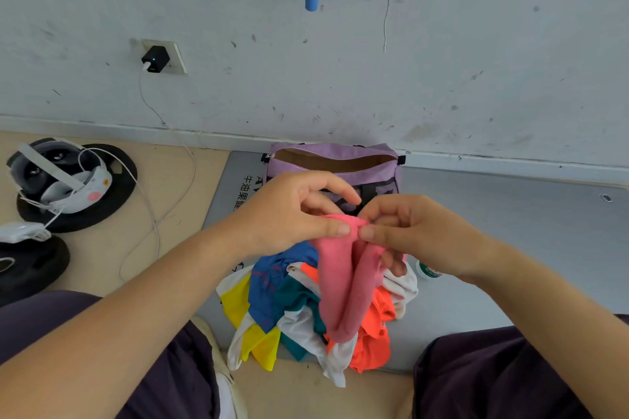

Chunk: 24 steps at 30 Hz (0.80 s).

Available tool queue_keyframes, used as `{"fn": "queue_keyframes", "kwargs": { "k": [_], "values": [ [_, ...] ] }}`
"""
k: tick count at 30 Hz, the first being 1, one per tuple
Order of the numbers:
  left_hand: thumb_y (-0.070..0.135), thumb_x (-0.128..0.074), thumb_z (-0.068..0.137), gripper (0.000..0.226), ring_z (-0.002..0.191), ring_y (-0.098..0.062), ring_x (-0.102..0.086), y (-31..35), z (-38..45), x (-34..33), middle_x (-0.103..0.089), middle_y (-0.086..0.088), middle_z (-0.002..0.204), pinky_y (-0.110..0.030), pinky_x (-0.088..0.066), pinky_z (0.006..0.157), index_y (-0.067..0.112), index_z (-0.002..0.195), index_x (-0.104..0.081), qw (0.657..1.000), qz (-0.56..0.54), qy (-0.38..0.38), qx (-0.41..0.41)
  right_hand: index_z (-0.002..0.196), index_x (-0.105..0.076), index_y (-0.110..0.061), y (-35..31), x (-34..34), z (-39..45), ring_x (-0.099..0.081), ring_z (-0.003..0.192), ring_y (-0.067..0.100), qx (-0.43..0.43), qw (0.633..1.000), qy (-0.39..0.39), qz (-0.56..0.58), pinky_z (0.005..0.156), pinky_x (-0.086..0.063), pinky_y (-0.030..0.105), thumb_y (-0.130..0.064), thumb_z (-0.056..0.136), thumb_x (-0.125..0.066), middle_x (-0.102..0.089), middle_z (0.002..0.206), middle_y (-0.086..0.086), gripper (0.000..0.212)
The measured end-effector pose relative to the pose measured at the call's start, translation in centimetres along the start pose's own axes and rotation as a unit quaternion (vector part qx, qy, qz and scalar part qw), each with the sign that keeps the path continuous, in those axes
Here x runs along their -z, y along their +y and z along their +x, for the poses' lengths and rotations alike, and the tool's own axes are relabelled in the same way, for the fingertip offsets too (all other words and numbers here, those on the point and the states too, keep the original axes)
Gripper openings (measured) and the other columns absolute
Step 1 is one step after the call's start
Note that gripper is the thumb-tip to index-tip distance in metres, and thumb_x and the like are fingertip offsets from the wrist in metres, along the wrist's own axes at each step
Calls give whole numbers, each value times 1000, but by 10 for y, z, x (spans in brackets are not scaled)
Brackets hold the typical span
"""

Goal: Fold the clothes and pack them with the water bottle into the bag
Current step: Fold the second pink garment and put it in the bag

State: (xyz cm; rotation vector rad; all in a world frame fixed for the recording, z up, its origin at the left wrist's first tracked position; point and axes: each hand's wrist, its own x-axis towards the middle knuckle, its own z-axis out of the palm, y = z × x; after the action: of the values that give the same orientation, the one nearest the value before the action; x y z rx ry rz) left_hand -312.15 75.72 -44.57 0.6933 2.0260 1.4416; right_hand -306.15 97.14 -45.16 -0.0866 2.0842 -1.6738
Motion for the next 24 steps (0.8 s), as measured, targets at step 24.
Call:
{"fn": "queue_keyframes", "kwargs": {
  "k": [24],
  "values": [
    [11,-67,91,9,71,-23,-72,-14,12,13,-73,-12,79,-31,-61,67,4,86,-63,968,-121,201,90,102,-66,-6,-9,7,-7,-72,78,29,42,997,-3,59,68,-54,29,-9,89,-65,-74,84,18,13]
  ]
}}
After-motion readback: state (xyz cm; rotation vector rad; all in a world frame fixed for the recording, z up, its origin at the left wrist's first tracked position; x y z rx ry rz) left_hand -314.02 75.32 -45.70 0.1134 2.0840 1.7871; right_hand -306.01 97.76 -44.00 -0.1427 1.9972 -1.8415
